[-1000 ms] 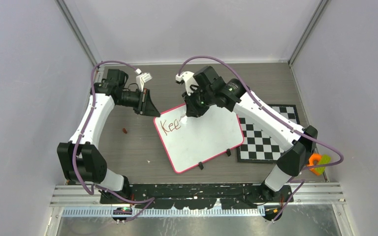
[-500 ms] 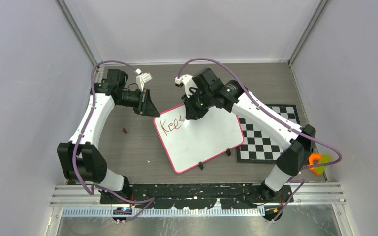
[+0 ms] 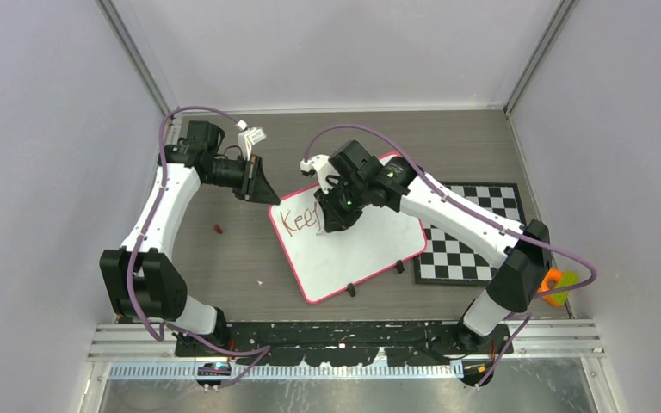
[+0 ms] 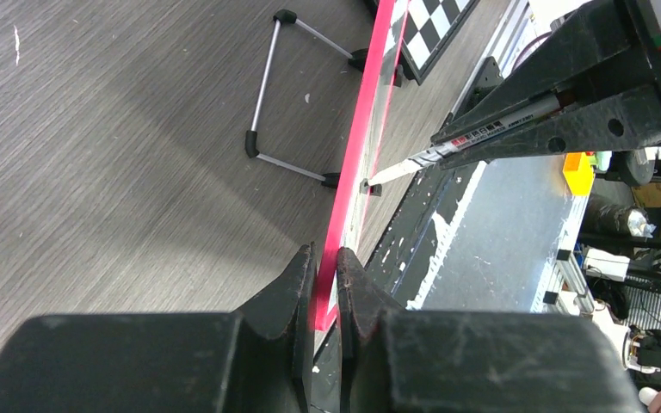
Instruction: Write a sentence on the whiteboard
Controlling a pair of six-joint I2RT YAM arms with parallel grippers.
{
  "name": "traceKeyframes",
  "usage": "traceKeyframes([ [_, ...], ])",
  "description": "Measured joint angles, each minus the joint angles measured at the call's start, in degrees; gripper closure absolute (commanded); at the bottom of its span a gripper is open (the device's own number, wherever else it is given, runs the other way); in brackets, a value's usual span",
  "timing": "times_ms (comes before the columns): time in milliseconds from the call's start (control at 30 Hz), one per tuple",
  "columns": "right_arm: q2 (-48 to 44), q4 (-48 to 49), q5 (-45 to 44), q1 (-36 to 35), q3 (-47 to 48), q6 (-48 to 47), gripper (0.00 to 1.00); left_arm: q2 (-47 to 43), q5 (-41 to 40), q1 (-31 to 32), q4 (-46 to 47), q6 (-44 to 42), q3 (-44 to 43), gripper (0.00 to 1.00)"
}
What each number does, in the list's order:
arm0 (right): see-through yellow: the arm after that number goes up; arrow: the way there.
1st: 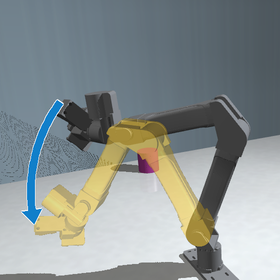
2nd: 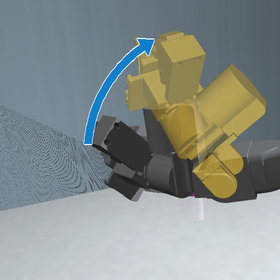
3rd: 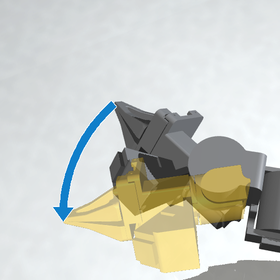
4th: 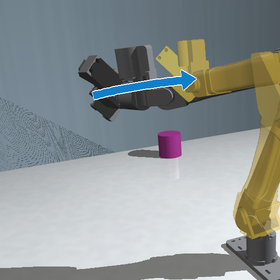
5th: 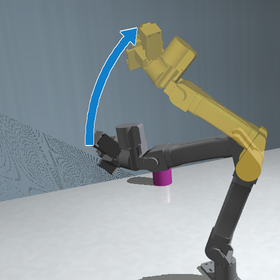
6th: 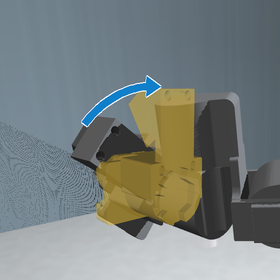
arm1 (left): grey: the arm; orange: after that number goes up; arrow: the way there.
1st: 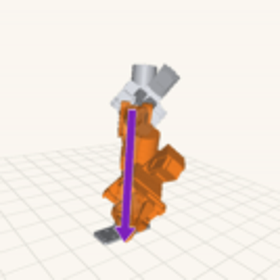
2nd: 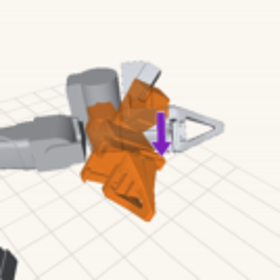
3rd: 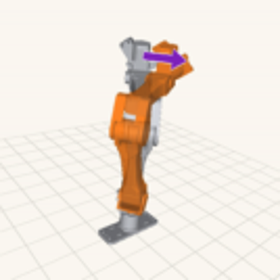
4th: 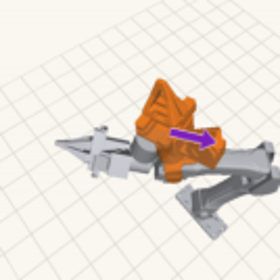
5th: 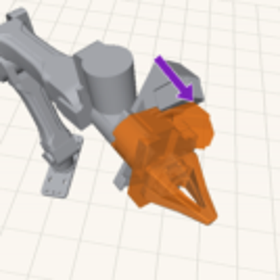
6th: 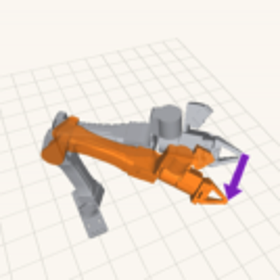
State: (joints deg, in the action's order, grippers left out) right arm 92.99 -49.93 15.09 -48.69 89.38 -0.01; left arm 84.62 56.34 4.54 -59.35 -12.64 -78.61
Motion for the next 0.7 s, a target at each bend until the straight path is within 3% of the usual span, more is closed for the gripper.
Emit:
traceKeyframes([
  [700,-0.2,0.0,-3.9,2.0,7.6,-0.3,1.0,0.0,0.5,0.1,0.0,0.0,0.0,1.0],
])
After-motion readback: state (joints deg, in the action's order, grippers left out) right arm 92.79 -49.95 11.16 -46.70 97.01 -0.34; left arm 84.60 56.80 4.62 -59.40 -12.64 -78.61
